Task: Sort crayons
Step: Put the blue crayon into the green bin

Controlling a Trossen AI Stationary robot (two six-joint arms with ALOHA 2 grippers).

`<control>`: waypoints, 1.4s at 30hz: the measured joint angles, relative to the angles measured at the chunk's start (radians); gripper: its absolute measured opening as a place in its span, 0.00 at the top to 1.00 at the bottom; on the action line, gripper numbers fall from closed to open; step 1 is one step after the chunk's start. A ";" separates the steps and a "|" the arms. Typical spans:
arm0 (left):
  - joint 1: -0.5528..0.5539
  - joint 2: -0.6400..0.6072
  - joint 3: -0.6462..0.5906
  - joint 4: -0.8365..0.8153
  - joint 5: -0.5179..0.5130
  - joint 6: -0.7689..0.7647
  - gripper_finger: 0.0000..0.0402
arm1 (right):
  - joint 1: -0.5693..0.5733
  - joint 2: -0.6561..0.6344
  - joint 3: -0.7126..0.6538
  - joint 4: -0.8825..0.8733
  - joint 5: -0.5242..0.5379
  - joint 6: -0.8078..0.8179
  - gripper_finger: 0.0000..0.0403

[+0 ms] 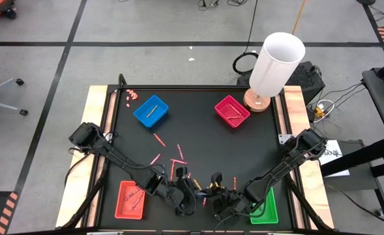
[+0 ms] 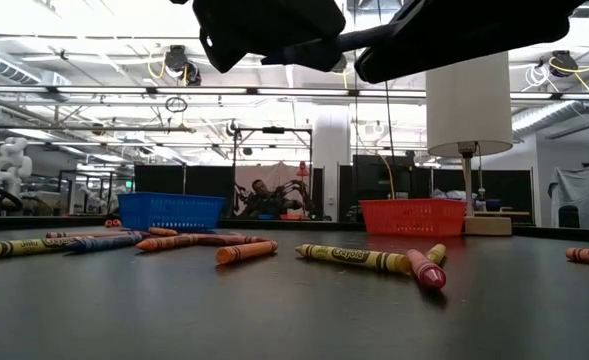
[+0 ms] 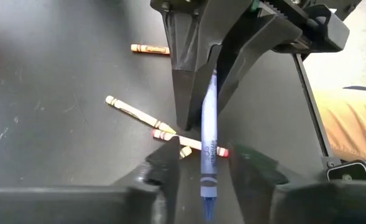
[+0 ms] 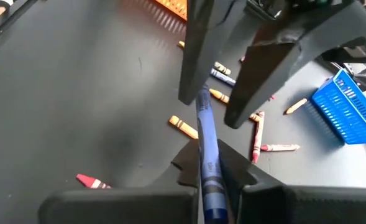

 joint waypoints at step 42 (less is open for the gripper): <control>-0.015 0.000 0.000 0.053 -0.190 0.053 0.49 | 0.243 -0.168 0.000 -0.545 0.005 0.141 0.98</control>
